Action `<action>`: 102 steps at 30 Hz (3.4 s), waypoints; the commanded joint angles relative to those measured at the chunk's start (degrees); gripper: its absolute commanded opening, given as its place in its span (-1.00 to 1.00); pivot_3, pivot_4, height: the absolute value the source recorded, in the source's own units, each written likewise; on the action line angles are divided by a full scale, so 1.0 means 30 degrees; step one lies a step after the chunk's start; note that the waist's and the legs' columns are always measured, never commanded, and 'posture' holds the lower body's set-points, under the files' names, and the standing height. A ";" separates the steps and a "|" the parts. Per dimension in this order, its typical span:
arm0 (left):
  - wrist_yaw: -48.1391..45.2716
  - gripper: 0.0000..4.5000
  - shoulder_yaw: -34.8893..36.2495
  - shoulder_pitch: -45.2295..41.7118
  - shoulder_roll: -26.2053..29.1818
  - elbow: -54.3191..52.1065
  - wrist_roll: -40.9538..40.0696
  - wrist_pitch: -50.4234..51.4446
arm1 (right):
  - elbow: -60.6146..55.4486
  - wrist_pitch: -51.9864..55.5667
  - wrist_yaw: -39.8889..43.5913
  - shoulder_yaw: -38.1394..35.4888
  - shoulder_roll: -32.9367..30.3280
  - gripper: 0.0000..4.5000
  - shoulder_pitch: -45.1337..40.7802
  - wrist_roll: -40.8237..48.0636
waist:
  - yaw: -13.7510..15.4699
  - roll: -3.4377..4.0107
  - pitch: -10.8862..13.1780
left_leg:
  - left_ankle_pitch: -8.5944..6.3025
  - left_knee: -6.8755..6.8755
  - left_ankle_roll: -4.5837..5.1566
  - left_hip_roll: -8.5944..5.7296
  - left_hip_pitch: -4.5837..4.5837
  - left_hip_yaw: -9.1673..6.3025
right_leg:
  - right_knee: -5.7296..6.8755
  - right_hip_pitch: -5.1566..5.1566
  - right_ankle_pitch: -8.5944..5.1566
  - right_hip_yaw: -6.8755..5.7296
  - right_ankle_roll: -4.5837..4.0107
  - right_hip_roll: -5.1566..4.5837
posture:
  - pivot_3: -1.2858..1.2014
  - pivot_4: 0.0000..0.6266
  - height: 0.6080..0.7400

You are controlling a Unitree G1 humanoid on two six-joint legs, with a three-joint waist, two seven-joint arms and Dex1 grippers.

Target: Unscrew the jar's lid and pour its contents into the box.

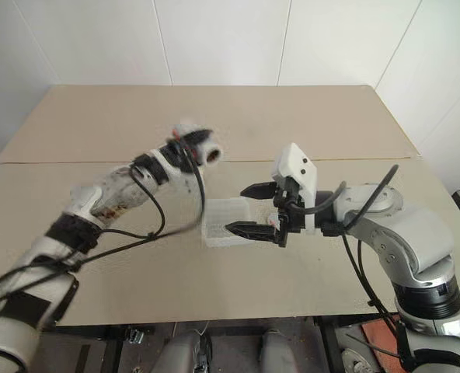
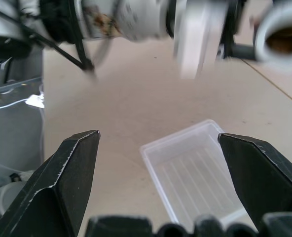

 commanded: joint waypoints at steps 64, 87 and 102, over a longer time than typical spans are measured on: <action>0.0193 -0.11 0.6013 0.2496 -0.3194 -0.5138 -0.1400 0.8225 | -0.0120 -0.1504 -0.1140 -0.1361 0.0002 0.99 -0.0038 0.0440 | -0.0222 0.0010 -0.0007 | -0.0060 0.0008 0.0099 -0.0033 0.0112 0.0013 | 0.0076 0.0049 0.0012 0.0083 -0.0020 0.0015 | 0.03 -0.52 1.00; -0.3734 0.99 0.7434 0.9170 -0.3247 -0.4636 -0.7872 0.6022 | -0.0633 -0.1320 -0.1735 -0.1318 -0.0161 1.00 0.0562 0.1061 | 0.0003 0.0014 -0.0009 | -0.0061 -0.0010 0.0099 -0.0037 0.0174 -0.0003 | 0.0043 0.0117 0.0016 0.0079 -0.0029 0.0007 | 0.03 -0.52 1.00; -1.4369 0.99 1.5987 1.8472 0.7184 -1.6345 -1.8087 1.1096 | 0.2166 -0.6901 0.2998 -0.3048 -0.3015 1.00 0.5011 -0.1809 | -0.0055 0.0026 -0.0008 | -0.0067 -0.0054 0.0093 0.0012 0.0287 0.0001 | -0.0097 0.0196 -0.0011 0.0076 -0.0070 -0.0016 | 0.03 -0.52 1.00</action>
